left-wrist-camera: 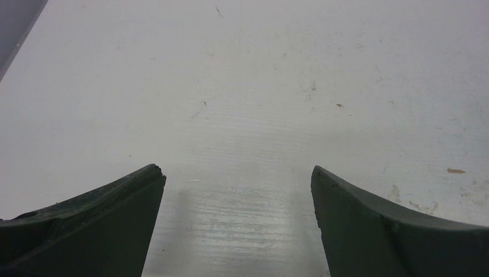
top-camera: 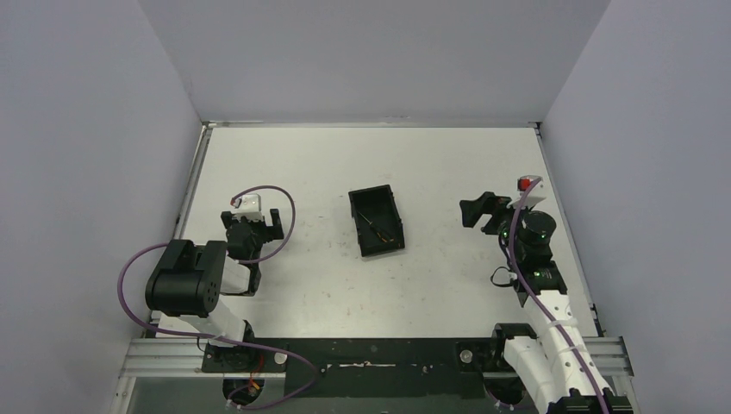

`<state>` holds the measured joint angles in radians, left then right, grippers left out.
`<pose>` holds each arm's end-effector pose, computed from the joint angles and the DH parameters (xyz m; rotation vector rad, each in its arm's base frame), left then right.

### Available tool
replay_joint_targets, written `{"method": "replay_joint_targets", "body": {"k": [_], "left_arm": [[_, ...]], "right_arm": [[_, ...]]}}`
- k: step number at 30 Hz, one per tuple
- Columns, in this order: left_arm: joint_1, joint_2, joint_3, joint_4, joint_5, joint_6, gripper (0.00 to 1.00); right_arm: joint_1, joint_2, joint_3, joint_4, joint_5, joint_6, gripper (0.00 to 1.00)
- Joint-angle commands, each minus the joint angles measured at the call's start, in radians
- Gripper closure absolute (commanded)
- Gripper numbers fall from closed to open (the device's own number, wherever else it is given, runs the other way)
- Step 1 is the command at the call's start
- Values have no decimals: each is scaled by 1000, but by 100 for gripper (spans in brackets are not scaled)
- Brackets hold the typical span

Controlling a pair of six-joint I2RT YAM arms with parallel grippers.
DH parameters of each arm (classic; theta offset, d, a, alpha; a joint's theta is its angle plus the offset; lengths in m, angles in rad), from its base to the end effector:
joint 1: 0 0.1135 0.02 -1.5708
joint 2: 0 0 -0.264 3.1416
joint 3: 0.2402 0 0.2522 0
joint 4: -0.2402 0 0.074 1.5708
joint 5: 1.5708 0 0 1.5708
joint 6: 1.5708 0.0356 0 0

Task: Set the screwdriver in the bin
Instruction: Reset both arms

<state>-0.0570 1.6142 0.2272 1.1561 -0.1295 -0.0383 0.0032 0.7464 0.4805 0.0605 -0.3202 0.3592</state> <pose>0.2415 -0.0092 0.1224 -0.0755 1.7984 0.0486 0.1838 0.0118 0.2643 0.0853 1.7960 0.5444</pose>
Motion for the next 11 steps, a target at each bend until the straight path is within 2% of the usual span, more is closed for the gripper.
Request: {"method": "replay_joint_targets", "body": {"k": [1, 5, 11], "left_arm": [[5, -3, 26, 60, 5, 9, 3], [5, -3, 26, 59, 5, 8, 3], [5, -3, 26, 59, 5, 8, 3]], "right_arm": [[0, -12, -6, 34, 45, 0, 0], [-1, -37, -29, 32, 100, -1, 0], [0, -28, -30, 35, 87, -11, 0]]}}
